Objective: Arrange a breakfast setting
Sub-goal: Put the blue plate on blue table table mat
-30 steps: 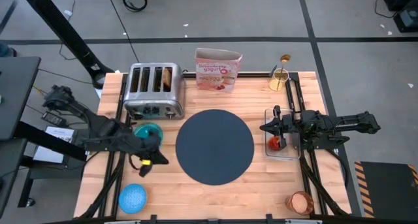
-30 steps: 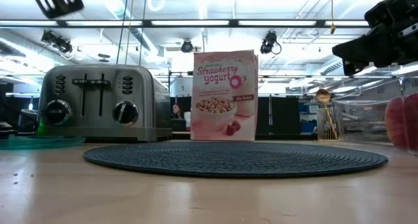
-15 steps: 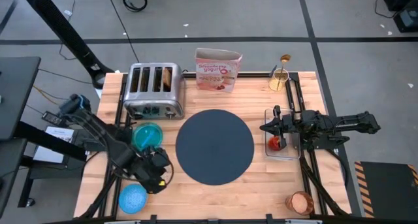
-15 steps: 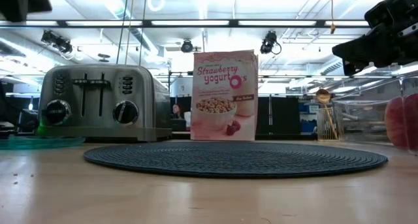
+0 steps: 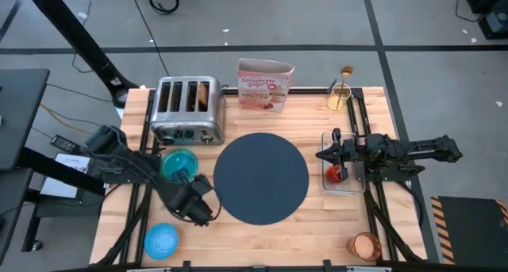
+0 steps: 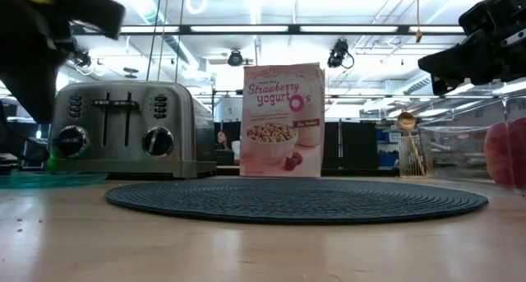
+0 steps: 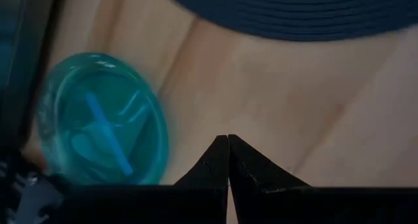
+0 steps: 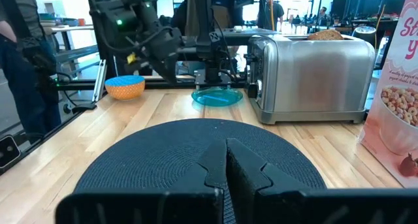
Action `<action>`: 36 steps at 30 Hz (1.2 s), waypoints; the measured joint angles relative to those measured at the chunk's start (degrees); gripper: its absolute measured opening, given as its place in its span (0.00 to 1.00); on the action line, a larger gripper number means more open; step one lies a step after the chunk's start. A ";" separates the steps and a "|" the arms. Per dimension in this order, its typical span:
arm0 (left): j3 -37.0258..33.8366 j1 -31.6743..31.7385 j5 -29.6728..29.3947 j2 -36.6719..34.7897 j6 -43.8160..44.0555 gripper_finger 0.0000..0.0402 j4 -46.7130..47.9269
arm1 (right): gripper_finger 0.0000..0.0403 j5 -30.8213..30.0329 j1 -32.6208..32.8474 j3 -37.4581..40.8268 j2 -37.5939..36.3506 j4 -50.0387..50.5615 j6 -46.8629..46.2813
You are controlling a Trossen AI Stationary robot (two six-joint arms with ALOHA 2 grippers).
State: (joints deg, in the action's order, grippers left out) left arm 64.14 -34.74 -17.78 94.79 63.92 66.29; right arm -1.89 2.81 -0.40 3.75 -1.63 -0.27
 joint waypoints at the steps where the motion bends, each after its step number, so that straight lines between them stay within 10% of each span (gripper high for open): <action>1: -0.02 0.52 -0.11 0.32 0.00 0.03 -0.01 | 0.03 0.00 0.02 0.00 -0.02 0.00 0.02; 17: -2.13 7.34 0.92 2.38 2.66 0.33 1.74 | 0.03 0.00 0.00 0.02 -0.02 0.00 0.00; 36: -12.08 13.72 4.22 2.40 8.63 0.35 -6.66 | 0.03 -0.17 0.02 0.02 -0.02 -1.25 1.57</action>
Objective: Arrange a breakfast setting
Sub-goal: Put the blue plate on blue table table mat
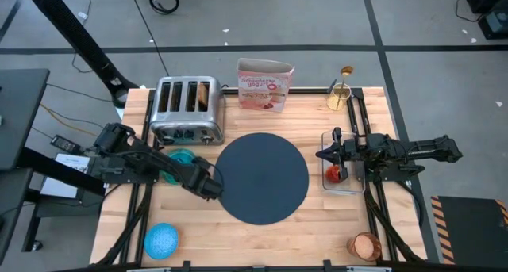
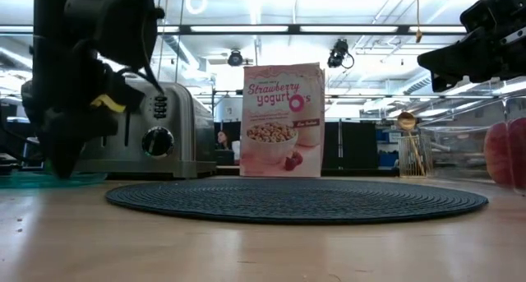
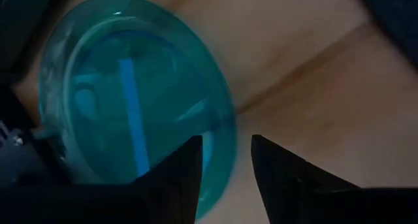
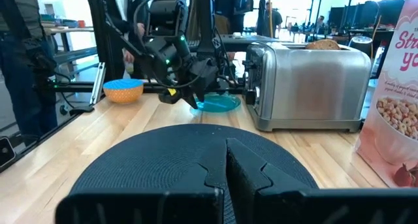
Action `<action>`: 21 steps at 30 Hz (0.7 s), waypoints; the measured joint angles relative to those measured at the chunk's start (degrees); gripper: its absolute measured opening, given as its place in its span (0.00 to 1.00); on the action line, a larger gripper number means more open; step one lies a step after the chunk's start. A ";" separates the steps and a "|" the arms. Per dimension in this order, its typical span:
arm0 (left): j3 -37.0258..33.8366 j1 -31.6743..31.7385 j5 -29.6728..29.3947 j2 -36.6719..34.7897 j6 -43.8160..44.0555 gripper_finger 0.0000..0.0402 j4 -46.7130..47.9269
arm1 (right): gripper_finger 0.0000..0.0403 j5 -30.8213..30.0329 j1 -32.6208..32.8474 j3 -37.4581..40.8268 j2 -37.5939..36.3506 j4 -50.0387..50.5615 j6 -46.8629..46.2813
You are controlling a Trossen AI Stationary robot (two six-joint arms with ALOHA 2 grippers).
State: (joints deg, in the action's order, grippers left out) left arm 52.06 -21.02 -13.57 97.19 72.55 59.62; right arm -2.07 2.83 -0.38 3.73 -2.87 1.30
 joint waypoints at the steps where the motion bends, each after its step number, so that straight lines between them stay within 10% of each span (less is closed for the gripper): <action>1: -0.27 0.00 -0.04 0.00 -0.67 0.35 -0.41 | 0.03 0.00 -0.02 -0.02 0.00 0.00 0.00; 21: -2.82 -0.04 0.12 -0.02 -4.19 0.26 -4.60 | 0.03 0.00 -0.02 -0.02 0.00 -0.04 0.24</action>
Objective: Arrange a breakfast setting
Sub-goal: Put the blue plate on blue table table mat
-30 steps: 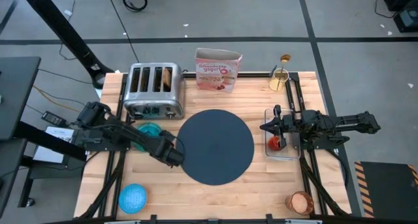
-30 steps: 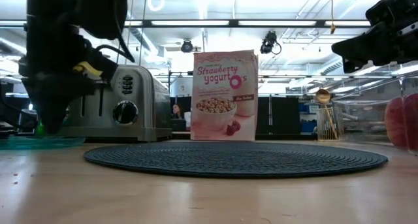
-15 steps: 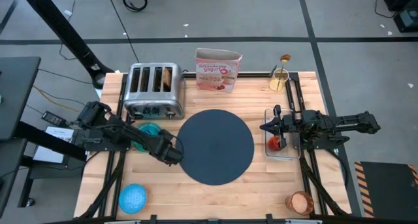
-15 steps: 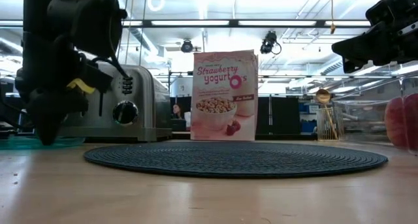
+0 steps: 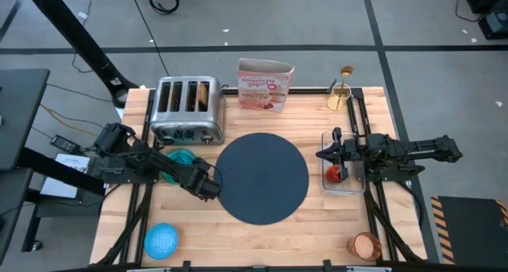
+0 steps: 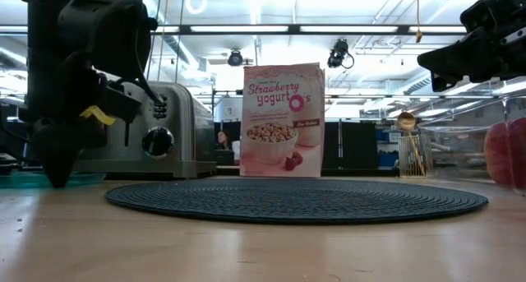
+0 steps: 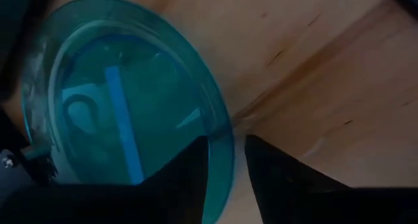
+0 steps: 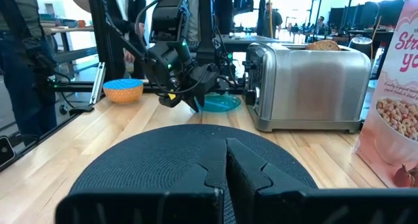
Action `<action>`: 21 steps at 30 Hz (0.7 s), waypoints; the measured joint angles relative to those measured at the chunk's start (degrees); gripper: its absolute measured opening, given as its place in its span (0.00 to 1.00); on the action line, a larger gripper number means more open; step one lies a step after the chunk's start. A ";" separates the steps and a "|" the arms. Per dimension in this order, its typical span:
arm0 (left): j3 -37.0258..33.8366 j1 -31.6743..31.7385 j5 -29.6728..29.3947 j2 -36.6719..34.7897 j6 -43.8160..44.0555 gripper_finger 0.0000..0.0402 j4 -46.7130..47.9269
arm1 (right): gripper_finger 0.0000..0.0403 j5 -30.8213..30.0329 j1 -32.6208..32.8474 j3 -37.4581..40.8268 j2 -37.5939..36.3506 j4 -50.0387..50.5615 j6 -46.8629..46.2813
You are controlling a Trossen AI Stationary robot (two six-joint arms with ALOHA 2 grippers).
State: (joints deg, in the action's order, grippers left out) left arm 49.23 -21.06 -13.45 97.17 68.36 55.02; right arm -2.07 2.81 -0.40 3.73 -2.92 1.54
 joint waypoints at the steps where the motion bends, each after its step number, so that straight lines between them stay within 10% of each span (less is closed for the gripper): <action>1: 0.00 0.00 0.10 0.00 0.00 0.24 -0.04 | 0.03 0.00 0.00 0.02 0.00 0.00 0.00; 21: 0.00 0.00 1.71 0.00 0.48 0.12 0.05 | 0.03 0.02 0.00 0.01 0.00 0.00 0.17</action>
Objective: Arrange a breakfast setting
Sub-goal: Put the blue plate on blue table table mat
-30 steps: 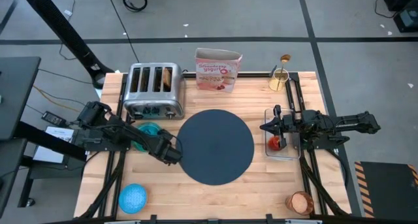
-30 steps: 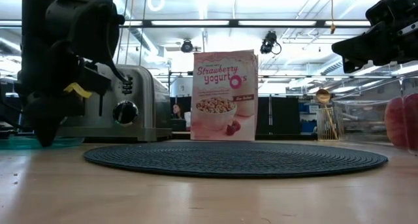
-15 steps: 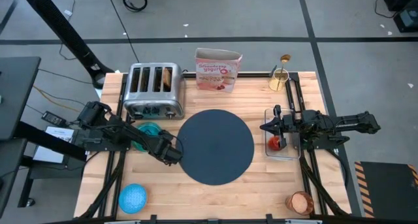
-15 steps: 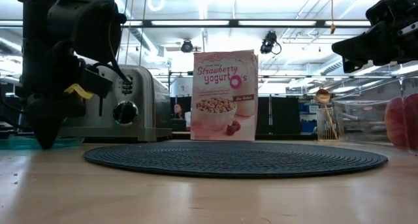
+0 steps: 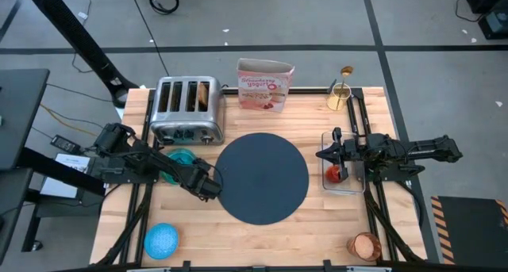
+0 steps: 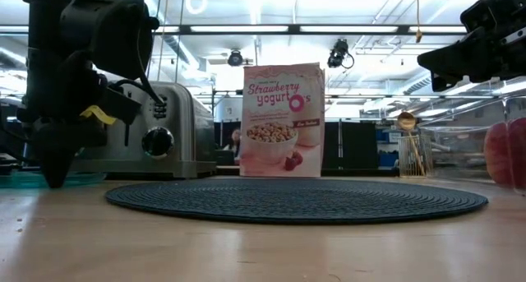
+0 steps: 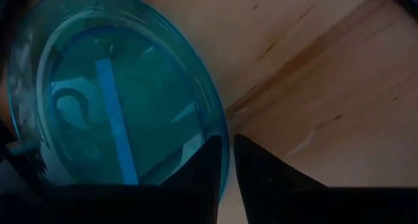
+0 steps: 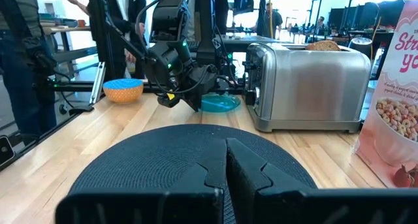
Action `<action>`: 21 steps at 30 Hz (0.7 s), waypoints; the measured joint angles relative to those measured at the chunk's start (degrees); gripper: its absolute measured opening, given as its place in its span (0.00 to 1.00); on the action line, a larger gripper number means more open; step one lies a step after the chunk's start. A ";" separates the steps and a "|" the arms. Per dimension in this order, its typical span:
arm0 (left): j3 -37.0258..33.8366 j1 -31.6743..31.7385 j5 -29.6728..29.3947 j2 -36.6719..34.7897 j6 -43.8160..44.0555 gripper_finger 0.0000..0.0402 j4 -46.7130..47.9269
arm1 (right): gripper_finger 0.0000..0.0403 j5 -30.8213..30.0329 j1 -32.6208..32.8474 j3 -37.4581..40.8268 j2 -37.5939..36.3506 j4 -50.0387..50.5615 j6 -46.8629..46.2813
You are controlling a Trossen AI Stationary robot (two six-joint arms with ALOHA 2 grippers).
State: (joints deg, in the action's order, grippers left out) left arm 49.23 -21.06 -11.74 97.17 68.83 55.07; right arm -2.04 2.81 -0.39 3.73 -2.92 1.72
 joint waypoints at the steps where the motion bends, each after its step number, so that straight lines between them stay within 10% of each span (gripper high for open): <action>1: 0.00 0.00 0.13 0.00 0.24 0.12 0.00 | 0.03 0.00 0.01 -0.01 0.00 0.00 0.00; 21: 0.02 -0.15 0.97 -0.02 0.99 0.09 -0.08 | 0.03 -0.02 0.00 0.00 0.00 0.00 0.00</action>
State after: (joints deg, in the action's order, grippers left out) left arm 49.25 -21.21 -10.77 97.14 69.82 54.99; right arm -2.07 2.81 -0.39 3.73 -2.92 1.72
